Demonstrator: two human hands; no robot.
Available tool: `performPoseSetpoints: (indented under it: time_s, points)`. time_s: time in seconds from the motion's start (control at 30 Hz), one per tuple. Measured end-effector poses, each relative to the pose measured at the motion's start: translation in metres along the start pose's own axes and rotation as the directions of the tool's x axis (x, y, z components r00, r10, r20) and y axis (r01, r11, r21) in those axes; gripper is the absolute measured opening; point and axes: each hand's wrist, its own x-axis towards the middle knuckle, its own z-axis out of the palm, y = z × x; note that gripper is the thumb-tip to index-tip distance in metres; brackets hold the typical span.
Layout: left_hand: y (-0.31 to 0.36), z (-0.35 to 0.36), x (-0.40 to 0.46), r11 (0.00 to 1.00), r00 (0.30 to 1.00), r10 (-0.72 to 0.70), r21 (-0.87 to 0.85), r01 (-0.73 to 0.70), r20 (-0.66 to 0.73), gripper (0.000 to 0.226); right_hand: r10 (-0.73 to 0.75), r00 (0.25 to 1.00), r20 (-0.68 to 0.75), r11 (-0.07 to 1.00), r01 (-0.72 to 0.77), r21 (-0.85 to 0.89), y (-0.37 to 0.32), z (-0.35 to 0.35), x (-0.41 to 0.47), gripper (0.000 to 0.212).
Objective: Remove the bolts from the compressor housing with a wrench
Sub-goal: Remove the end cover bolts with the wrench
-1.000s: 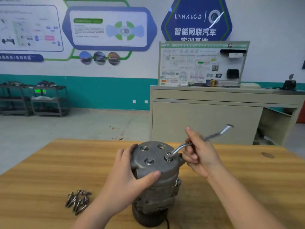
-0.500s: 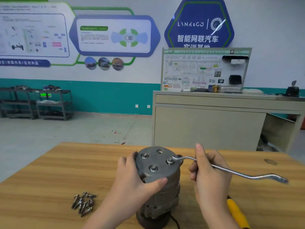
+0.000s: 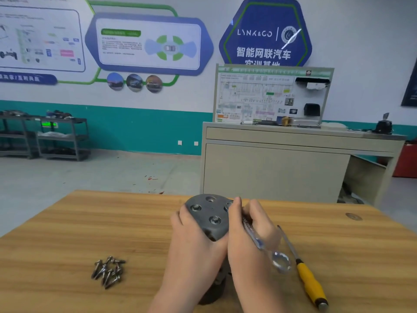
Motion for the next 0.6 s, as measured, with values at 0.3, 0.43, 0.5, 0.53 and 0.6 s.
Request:
performPoseSetpoints:
  time_s: [0.3,0.43,0.5,0.53,0.6]
  points:
    - [-0.026,-0.027,0.020,0.996,0.972,0.091,-0.036,-0.086,0.214,0.115,0.427,0.637,0.642,0.466,-0.763,0.448,0.051,-0.032,0.057,0.023]
    - [-0.029,-0.035,0.033,0.992,0.940,0.110,-0.090,-0.085,0.324,0.119,0.479,0.129,0.868,0.273,-0.962,-0.008,0.070,-0.007,0.111,0.015]
    - [-0.028,-0.036,0.038,0.992,0.928,0.107,-0.097,-0.077,0.358,0.114,0.541,-0.029,0.840,0.337,-0.908,-0.248,0.067,0.016,0.132,0.017]
    - [-0.027,-0.036,0.040,0.992,0.924,0.107,-0.095,-0.078,0.368,0.111,0.569,-0.073,0.819,0.411,-0.838,-0.360,0.061,0.028,0.140,0.020]
    - [-0.024,-0.035,0.044,0.994,0.920,0.102,-0.079,-0.077,0.379,0.109,0.611,-0.090,0.786,0.588,-0.613,-0.528,0.043,0.052,0.151,0.025]
